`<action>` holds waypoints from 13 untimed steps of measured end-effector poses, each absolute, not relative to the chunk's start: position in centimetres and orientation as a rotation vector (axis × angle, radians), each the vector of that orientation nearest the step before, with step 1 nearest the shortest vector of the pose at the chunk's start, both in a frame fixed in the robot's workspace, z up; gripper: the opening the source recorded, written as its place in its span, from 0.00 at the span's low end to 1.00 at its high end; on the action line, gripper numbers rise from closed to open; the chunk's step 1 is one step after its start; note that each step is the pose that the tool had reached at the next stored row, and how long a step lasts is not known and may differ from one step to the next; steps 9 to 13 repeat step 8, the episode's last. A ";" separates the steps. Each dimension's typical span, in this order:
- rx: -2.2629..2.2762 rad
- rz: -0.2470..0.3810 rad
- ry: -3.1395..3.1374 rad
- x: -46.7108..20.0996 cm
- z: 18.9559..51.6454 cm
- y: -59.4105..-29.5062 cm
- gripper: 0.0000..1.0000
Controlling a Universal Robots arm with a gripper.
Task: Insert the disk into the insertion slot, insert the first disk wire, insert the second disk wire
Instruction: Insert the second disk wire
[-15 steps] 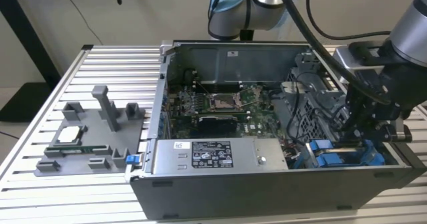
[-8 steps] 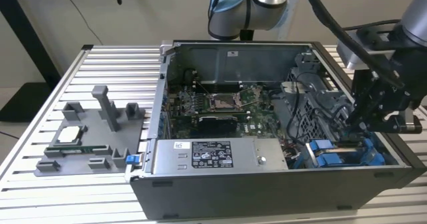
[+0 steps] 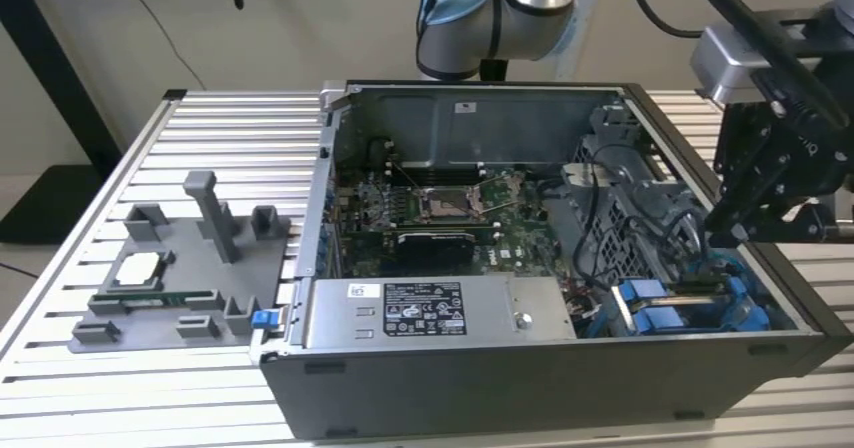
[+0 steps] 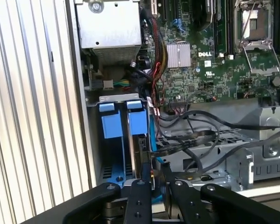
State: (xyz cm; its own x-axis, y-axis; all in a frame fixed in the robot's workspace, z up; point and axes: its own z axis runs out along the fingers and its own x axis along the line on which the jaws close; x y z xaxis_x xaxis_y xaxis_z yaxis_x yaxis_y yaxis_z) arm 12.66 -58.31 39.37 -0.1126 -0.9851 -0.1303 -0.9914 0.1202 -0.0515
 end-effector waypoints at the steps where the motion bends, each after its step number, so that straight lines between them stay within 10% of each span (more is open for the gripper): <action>1: -1.999 0.075 2.249 12.7 39.6 -58.3 1.00; 13: -1.999 0.079 2.249 12.7 39.8 -58.3 1.00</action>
